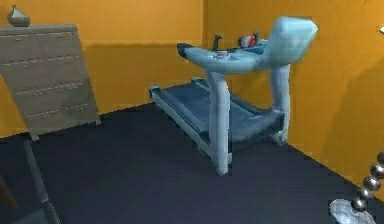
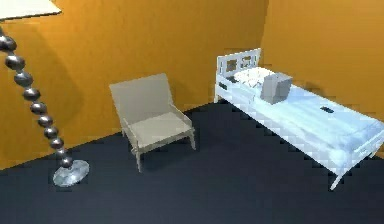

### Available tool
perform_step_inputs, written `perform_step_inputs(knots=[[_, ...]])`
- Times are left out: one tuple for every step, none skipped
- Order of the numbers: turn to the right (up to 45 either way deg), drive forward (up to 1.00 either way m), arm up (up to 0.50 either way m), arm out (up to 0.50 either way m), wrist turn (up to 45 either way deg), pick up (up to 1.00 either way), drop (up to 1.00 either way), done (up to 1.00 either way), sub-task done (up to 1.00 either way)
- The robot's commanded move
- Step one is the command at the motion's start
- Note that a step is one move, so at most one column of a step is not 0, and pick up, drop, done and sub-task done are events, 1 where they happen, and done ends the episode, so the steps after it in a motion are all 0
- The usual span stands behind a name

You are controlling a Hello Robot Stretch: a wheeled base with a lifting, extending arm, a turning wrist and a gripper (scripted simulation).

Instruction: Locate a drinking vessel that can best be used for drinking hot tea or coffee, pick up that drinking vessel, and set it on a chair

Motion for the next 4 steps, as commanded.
perform_step_inputs(knots=[[0.0,0.65,0.0,0.0,0.0,0.0,0.0,0.0,0.0],[-45.0,0.0,0.0,0.0,0.0,0.0,0.0,0.0,0.0],[-45.0,0.0,0.0,0.0,0.0,0.0,0.0,0.0,0.0],[-45.0,0.0,0.0,0.0,0.0,0.0,0.0,0.0,0.0]])
